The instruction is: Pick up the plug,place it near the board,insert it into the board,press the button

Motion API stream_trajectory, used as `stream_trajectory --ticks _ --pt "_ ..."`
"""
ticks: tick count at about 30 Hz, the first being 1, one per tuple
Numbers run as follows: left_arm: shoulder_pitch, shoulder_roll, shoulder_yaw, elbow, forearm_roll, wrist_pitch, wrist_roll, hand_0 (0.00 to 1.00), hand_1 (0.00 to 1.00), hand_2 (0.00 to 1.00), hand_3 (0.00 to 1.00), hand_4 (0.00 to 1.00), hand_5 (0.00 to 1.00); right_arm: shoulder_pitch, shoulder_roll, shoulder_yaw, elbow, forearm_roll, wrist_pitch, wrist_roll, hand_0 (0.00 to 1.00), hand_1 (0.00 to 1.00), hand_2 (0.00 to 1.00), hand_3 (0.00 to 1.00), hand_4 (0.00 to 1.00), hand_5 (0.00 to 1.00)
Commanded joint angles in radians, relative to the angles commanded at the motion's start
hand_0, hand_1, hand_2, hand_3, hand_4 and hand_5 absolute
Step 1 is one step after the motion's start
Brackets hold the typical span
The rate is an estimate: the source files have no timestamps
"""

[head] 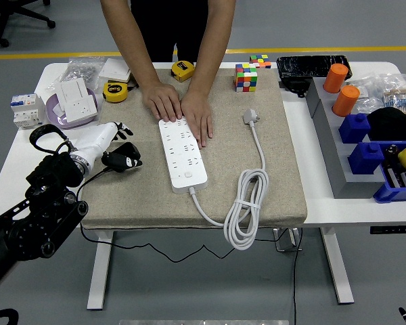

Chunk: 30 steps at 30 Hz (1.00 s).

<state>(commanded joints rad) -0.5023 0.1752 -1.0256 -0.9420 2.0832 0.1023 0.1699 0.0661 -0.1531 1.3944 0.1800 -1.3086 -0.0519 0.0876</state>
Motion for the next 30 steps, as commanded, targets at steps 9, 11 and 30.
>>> stream_trajectory --ticks 9,11,30 --pt "0.0 0.002 0.002 0.006 0.031 -0.002 0.008 0.624 0.624 0.623 0.639 0.998 0.21 0.0 0.0 0.004 0.0 -0.003 -0.001 0.0 0.961 0.843 0.78 0.788 0.998 0.998" --pt "0.0 0.002 0.002 0.005 0.039 -0.004 0.011 0.624 0.624 0.623 0.639 0.998 0.21 0.0 0.0 0.004 0.0 -0.002 -0.001 0.0 0.961 0.843 0.78 0.788 0.998 0.998" --pt "-0.002 0.0 0.011 0.014 0.06 0.003 0.016 0.568 0.547 0.575 0.555 0.998 0.061 -0.002 0.001 0.009 0.0 -0.008 -0.001 -0.001 0.961 0.844 0.78 0.788 0.998 0.998"
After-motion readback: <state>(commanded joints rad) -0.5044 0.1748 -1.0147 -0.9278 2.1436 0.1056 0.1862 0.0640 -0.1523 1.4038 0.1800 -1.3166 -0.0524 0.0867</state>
